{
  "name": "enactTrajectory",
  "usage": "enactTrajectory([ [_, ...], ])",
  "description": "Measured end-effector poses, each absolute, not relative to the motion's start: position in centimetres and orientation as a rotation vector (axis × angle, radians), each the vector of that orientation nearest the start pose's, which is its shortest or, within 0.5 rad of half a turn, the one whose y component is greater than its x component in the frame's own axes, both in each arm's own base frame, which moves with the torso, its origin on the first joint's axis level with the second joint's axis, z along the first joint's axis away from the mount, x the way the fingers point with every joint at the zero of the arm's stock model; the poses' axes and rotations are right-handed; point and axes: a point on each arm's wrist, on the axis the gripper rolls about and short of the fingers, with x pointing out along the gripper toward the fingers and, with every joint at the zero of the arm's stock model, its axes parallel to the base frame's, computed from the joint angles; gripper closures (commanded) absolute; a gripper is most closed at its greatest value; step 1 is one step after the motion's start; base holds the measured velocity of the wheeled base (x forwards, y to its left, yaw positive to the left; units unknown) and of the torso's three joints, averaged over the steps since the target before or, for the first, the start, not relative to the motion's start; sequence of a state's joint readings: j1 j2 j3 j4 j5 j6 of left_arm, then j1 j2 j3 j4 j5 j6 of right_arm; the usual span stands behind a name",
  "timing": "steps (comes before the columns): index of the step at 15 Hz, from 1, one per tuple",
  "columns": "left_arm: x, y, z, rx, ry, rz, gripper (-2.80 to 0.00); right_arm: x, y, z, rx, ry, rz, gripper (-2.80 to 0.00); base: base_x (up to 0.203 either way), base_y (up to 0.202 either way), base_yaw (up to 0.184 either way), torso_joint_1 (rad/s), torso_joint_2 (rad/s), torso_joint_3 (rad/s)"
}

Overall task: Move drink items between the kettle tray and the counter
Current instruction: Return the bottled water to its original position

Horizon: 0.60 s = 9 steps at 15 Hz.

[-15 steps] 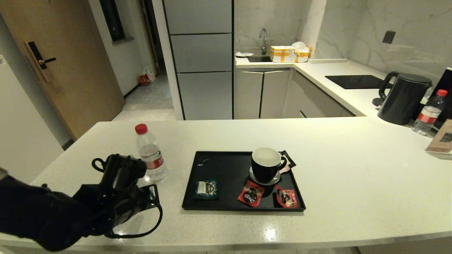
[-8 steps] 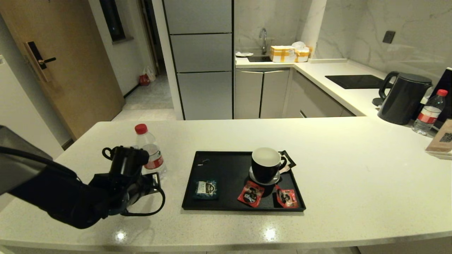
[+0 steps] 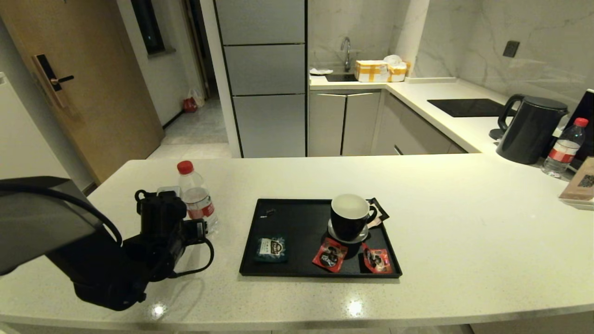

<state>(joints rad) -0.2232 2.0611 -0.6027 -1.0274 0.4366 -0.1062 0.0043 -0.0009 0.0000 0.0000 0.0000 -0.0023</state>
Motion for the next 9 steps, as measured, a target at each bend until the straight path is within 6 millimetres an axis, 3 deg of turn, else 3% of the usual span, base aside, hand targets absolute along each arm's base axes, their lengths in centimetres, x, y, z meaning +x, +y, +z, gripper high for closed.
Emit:
enactTrajectory([
  [9,33.4,-7.0,5.5,0.057,0.386,0.193,-2.80,-2.3,0.0,7.5,-0.003,-0.001,0.004,0.00,0.000,0.000,0.000,0.000,0.00,0.000],
])
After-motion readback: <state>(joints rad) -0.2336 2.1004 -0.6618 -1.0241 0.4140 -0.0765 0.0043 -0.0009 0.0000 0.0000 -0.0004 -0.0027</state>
